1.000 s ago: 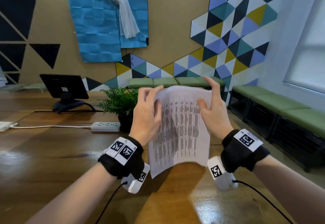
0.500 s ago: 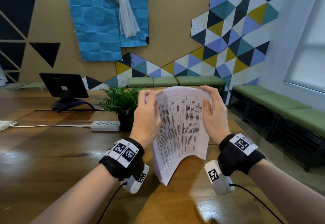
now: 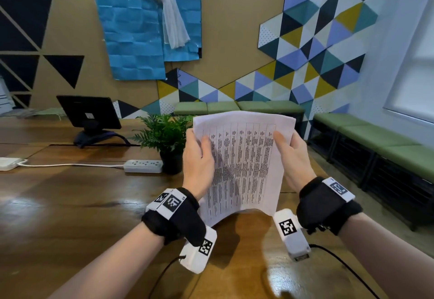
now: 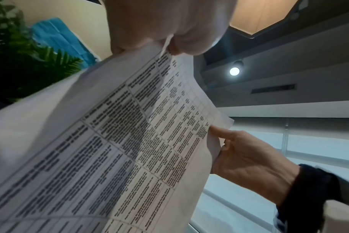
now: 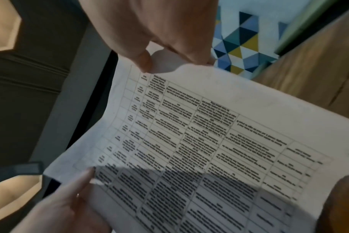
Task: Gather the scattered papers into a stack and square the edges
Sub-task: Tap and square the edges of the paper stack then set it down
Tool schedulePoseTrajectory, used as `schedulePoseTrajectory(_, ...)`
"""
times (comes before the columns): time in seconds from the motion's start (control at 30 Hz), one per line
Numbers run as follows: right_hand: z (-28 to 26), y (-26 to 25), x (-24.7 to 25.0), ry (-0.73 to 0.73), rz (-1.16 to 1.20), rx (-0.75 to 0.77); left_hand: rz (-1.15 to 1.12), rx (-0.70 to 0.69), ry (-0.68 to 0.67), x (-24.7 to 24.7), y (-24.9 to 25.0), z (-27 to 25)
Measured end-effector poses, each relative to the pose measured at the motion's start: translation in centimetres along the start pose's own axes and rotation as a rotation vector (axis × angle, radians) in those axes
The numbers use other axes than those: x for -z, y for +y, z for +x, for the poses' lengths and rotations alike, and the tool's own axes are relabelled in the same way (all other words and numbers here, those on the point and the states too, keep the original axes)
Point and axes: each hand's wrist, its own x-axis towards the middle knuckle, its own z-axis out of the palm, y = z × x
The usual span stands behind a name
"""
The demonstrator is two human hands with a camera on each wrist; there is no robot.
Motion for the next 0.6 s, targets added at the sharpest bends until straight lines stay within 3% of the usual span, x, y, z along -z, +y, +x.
schedulePoseTrajectory(0.17,-0.6,0.8,0.1,-0.031,-0.045,-0.042,-0.095,0.022,-0.01,-0.1,0.5,0.1)
schedulePoseTrajectory(0.37,-0.8,2.2,0.4,-0.033,-0.013,-0.189,-0.149,0.267,0.093,-0.4,2.6,2.6)
schedulePoseTrajectory(0.6,-0.9,2.2,0.5,-0.071,0.067,-0.227,-0.098,0.307,0.14,-0.9,1.7,3.7)
